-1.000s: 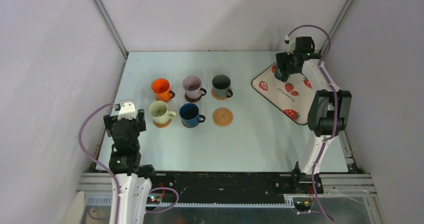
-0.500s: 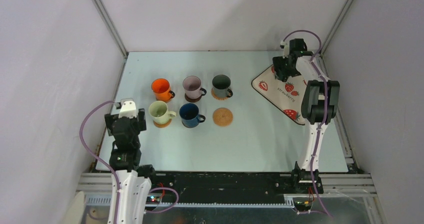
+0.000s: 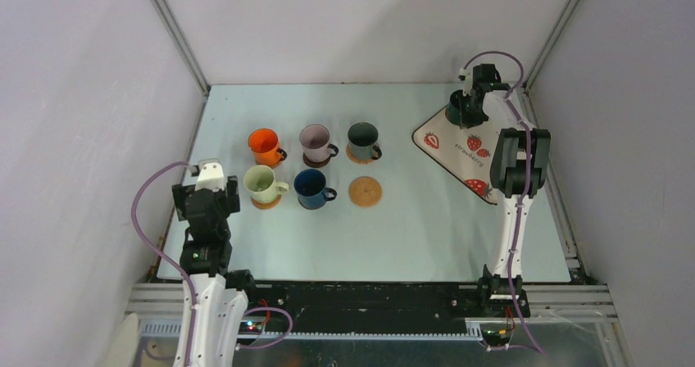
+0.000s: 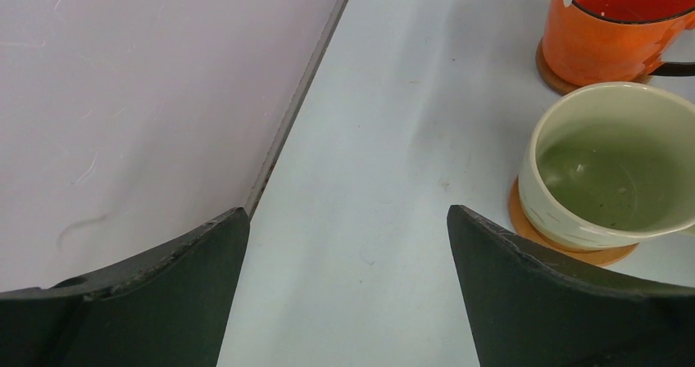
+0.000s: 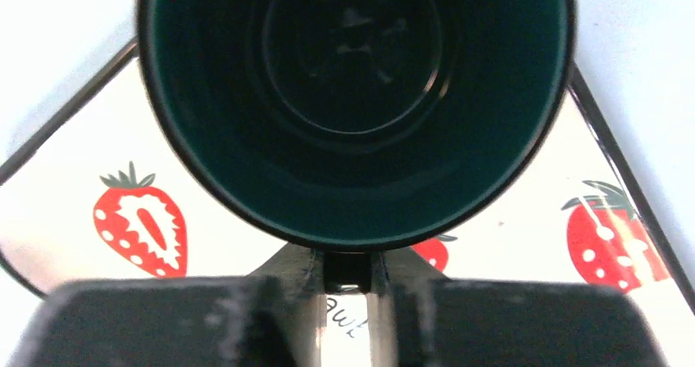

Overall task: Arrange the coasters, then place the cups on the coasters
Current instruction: Pick up the cup from the tray.

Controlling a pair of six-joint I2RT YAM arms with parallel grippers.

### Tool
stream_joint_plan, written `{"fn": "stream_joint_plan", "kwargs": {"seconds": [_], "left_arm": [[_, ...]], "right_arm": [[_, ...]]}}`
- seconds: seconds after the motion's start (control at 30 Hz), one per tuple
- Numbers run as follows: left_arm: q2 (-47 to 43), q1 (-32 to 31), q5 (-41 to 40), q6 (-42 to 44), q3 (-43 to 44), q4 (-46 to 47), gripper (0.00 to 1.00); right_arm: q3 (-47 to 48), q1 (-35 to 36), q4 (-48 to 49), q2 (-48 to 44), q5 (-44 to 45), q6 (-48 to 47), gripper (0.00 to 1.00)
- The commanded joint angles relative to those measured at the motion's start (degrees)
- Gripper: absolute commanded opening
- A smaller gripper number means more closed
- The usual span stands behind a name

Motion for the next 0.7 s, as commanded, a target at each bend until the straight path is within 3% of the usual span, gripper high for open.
{"fn": "stream_joint_plan", "kwargs": {"seconds": [0.0,0.2,0.43,0.67], "left_arm": [[0.3,0.3,-1.3,0.6,0.7,2.4,0.98],[-1.2,0.2,-0.9,0.5,0.7,1.7,0.98],[-2.7,0.3,0.2,0.4,1.0,0.7,0.98],[-3.6,0.3,1.0,0.0,1.3,-0.2,0.98]], "right_arm": [[1.4,1.0,0.9,-0.5,3.5,-1.4,0.00],[-8.3,4.1,5.8,-12.7,4.9,-6.5,0.00],[-19.9,8.9,6.4,-38.1,-1.7,-7.9,0.00],[-38.0,25.0,10.1,-60.0,-4.9,-11.5,0.00]]}}
